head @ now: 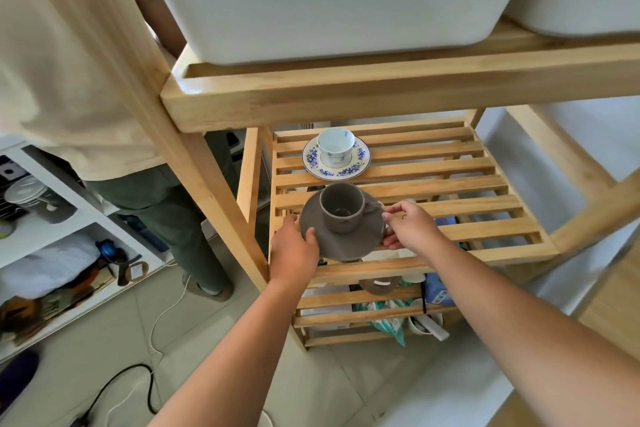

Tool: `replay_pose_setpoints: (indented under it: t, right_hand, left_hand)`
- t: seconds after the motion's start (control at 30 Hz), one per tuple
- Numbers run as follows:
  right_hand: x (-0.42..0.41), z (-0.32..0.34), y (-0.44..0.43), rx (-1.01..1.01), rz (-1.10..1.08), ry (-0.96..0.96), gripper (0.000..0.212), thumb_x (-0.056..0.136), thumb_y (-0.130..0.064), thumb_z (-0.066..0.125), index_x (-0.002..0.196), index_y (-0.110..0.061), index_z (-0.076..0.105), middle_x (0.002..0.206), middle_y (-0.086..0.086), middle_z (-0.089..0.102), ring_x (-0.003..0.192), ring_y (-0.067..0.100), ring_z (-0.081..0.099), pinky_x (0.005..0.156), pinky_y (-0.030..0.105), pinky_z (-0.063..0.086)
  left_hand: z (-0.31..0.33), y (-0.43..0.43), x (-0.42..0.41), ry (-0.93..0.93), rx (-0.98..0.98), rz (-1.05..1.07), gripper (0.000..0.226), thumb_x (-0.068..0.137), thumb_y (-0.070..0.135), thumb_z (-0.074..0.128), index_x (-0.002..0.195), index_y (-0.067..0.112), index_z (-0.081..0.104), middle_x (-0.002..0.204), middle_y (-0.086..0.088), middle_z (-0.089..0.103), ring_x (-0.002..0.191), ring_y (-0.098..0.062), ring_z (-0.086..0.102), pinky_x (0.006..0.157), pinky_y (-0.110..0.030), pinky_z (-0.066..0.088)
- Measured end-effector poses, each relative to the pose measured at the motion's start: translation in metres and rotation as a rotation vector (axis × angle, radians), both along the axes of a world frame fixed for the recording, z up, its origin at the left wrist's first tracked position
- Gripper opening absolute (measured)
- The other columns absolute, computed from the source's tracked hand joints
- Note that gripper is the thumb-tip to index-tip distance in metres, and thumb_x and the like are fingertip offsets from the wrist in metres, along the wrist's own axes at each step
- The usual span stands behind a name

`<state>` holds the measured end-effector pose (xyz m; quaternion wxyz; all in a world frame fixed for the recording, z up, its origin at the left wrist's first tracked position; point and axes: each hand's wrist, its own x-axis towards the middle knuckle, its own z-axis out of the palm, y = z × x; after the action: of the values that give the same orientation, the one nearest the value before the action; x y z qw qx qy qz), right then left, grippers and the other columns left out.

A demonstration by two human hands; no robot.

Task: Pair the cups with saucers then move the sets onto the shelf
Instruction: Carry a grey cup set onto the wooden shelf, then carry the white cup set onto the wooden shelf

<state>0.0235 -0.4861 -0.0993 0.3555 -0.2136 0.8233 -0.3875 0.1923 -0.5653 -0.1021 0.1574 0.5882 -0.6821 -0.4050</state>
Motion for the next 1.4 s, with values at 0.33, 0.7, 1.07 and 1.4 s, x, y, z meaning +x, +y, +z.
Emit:
replay_pose_setpoints:
  t: [0.33, 0.7, 1.07, 1.4]
  right_hand:
    - [0.009, 0.055, 0.123, -0.214, -0.204, -0.014, 0.011, 0.093, -0.016, 0.05, 0.097, -0.017, 0.061, 0.085, 0.009, 0.068, 0.074, 0.019, 0.066, 0.075, 0.034, 0.057]
    - [0.007, 0.114, 0.357, -0.341, -0.635, 0.161, 0.023, 0.091, 0.001, 0.047, 0.082, -0.018, 0.058, 0.066, 0.002, 0.059, 0.047, 0.006, 0.058, 0.047, 0.014, 0.046]
    - [0.075, 0.102, 0.546, -0.169, -1.143, 0.307, 0.017, 0.091, -0.009, 0.051, 0.085, -0.019, 0.064, 0.074, 0.006, 0.065, 0.062, 0.017, 0.062, 0.066, 0.031, 0.053]
    - [0.109, 0.037, 0.565, 0.054, -1.134, 0.102, 0.012, 0.091, -0.016, 0.051, 0.094, -0.013, 0.062, 0.075, 0.008, 0.068, 0.056, 0.021, 0.067, 0.055, 0.033, 0.057]
  left_hand:
    - [0.051, 0.084, 0.001, 0.046, -0.166, -0.225, 0.021, 0.093, 0.026, 0.055, 0.113, 0.026, 0.051, 0.094, 0.006, 0.06, 0.08, -0.008, 0.059, 0.069, -0.022, 0.052]
    - [0.085, 0.271, -0.119, 0.193, -0.122, -1.016, 0.008, 0.091, 0.024, 0.055, 0.094, 0.018, 0.059, 0.068, 0.006, 0.054, 0.065, -0.01, 0.053, 0.054, -0.02, 0.04]
    - [0.051, 0.418, -0.137, -0.002, 0.106, -1.509, 0.004, 0.089, 0.018, 0.057, 0.09, 0.014, 0.056, 0.067, 0.002, 0.055, 0.063, -0.016, 0.053, 0.056, -0.026, 0.04]
    - [0.032, 0.441, -0.122, -0.08, 0.148, -1.498, 0.01, 0.09, 0.016, 0.054, 0.084, 0.022, 0.049, 0.067, -0.006, 0.066, 0.061, -0.026, 0.07, 0.058, -0.036, 0.058]
